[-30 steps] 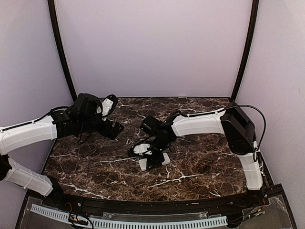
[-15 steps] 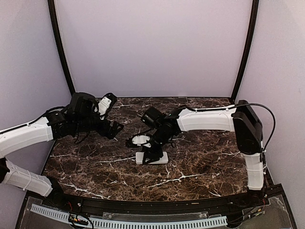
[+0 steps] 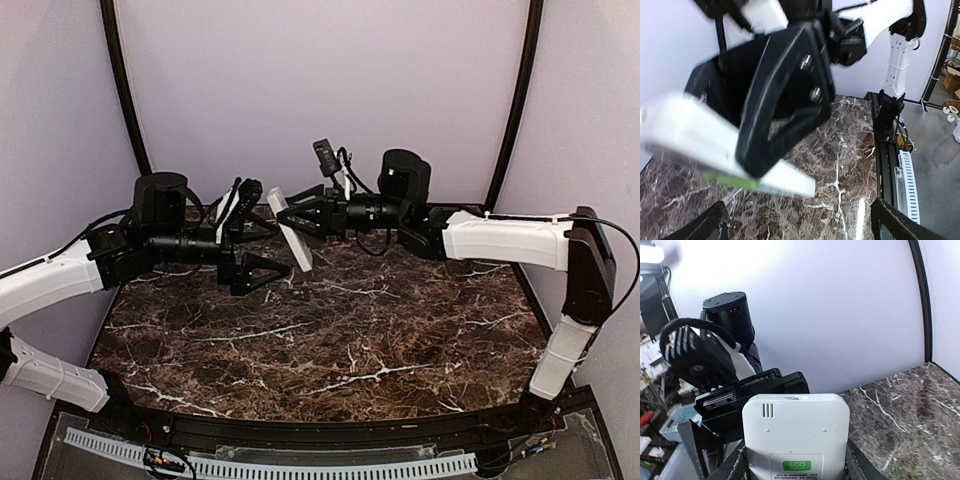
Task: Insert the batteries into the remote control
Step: Pass from the right arm to the left
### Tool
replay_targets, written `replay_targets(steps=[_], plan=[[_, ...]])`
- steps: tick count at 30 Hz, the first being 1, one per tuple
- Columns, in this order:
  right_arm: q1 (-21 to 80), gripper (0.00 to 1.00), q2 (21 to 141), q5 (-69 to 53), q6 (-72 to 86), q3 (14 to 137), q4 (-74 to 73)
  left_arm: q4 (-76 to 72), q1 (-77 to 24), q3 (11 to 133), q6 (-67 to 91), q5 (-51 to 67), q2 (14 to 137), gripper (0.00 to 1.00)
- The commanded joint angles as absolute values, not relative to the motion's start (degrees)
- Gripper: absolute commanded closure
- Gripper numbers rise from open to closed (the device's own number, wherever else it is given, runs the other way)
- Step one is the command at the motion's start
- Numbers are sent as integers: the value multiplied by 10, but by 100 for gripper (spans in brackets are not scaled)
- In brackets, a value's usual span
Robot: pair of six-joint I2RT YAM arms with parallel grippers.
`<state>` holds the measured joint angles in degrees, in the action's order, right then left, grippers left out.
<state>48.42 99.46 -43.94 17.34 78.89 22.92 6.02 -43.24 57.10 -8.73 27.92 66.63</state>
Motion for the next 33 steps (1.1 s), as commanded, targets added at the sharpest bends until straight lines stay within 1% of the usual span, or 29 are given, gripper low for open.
replay_targets(steps=[1, 3, 6, 9, 16, 18, 19, 20, 22, 24, 26, 27, 28, 29, 30, 31, 33], plan=[[499, 91, 1023, -420, 368, 739, 525, -58, -435, 588, -47, 369, 671, 1], [504, 91, 1023, -413, 359, 740, 532, -80, -433, 596, -14, 373, 680, 1], [511, 92, 1019, -416, 349, 741, 540, -57, -423, 612, 25, 372, 709, 1], [513, 92, 1013, -420, 342, 738, 537, -44, -412, 613, 34, 355, 719, 1], [515, 93, 1014, -425, 337, 741, 525, -65, -405, 624, 49, 338, 730, 1], [515, 93, 1016, -429, 338, 744, 524, -73, -405, 627, 53, 346, 736, 7], [515, 93, 1016, -432, 338, 745, 524, -75, -405, 627, 53, 356, 739, 14], [515, 93, 1017, -433, 338, 746, 524, -79, -405, 627, 54, 360, 740, 18], [515, 93, 1015, -436, 338, 745, 525, -84, -405, 624, 54, 372, 739, 33], [515, 93, 1016, -438, 338, 744, 523, -89, -404, 619, 53, 380, 737, 40], [515, 93, 1016, -439, 338, 743, 521, -91, -404, 615, 52, 385, 731, 55], [514, 93, 1016, -440, 338, 742, 519, -90, -404, 614, 51, 385, 729, 59], [514, 93, 1016, -439, 337, 741, 517, -90, -404, 613, 52, 383, 727, 65], [513, 92, 1014, -437, 335, 740, 515, -84, -404, 612, 52, 380, 727, 67], [512, 90, 1011, -435, 333, 737, 512, -80, -404, 611, 51, 375, 725, 70], [510, 86, 1008, -431, 331, 735, 505, -68, -404, 610, 50, 373, 725, 71], [503, 72, 997, -418, 324, 729, 482, -46, -404, 609, 50, 355, 726, 73]])
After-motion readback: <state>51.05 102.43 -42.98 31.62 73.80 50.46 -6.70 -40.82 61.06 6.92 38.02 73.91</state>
